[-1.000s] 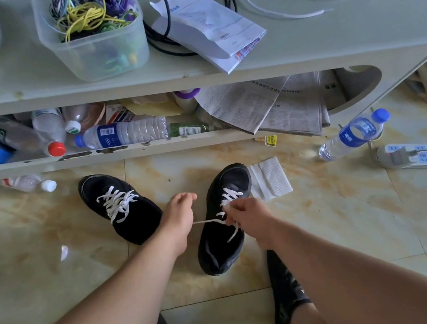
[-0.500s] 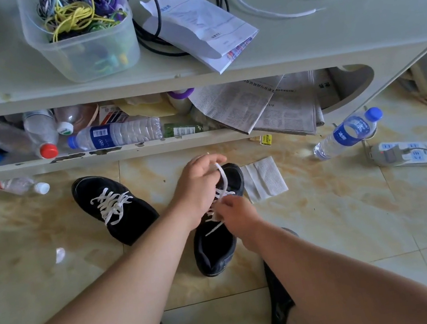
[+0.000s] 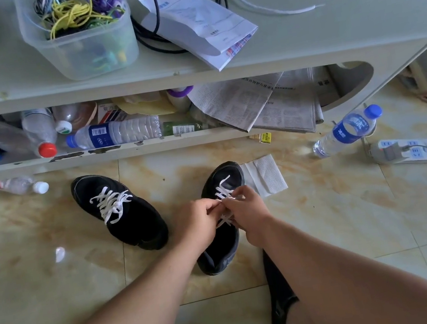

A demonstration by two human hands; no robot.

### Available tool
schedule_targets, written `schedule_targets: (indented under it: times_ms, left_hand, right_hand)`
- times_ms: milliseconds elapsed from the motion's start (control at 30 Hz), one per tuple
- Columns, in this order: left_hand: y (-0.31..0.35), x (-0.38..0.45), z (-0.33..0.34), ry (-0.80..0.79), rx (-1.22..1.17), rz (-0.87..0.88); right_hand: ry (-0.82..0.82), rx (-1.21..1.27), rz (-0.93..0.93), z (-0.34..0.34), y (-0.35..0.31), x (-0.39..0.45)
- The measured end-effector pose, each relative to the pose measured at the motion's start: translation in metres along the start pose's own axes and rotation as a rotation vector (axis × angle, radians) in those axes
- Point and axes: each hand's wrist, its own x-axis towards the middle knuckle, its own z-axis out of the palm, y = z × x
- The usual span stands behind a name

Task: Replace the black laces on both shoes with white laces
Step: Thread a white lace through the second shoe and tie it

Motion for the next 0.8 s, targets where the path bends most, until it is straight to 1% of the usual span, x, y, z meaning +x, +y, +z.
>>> schedule_targets:
  times_ms: [33,100,200,267,300,367,433,500,533,600,633,667,733,800]
  left_hand:
    - [-0.001,0.000,-0.001,-0.019,0.048,0.036]
    - [-0.001,0.002,-0.005,-0.050,0.160,0.081]
    - [-0.002,0.005,-0.008,-0.083,0.335,0.098]
    - [-0.002,0.006,-0.008,-0.087,0.369,0.099]
    - [-0.002,0.005,-0.008,-0.084,0.381,0.106]
    - [-0.001,0.003,-0.007,-0.062,0.436,0.124]
    - [0.000,0.002,-0.005,-0.042,0.464,0.117]
    - [0.001,0.002,-0.004,-0.028,0.442,0.111]
    - [0.002,0.002,-0.004,-0.016,0.434,0.115]
    - [0.004,0.004,-0.005,0.025,0.427,0.110]
    - [0.005,0.004,-0.006,0.043,0.414,0.092]
    - [0.004,0.005,-0.006,0.052,0.392,0.070]
    - [0.000,0.007,-0.006,0.045,0.332,0.031]
    - [-0.005,0.009,-0.005,0.025,0.260,0.008]
  right_hand:
    - [-0.006,-0.019,-0.017,-0.002,0.001,0.000]
    - [-0.023,-0.136,-0.069,-0.005,0.001,-0.001]
    - [-0.063,-0.294,-0.088,-0.006,0.000,-0.003]
    - [-0.077,-0.372,-0.087,-0.009,-0.002,-0.005]
    - [-0.088,-0.449,-0.118,-0.010,-0.003,-0.006]
    - [-0.108,-0.680,-0.232,-0.013,-0.004,-0.008]
    - [-0.083,-0.885,-0.369,-0.013,-0.004,-0.010]
    - [-0.037,-0.970,-0.488,-0.011,-0.002,-0.012]
    - [-0.019,-0.981,-0.507,-0.011,-0.002,-0.013]
    - [0.010,-0.951,-0.478,-0.008,-0.004,-0.015]
    - [0.021,-0.884,-0.428,-0.006,-0.006,-0.015]
    - [0.018,-0.752,-0.347,-0.005,-0.008,-0.015]
    - [-0.028,-0.391,-0.166,0.001,-0.013,-0.017]
    - [-0.094,-0.139,-0.032,0.003,-0.016,-0.018]
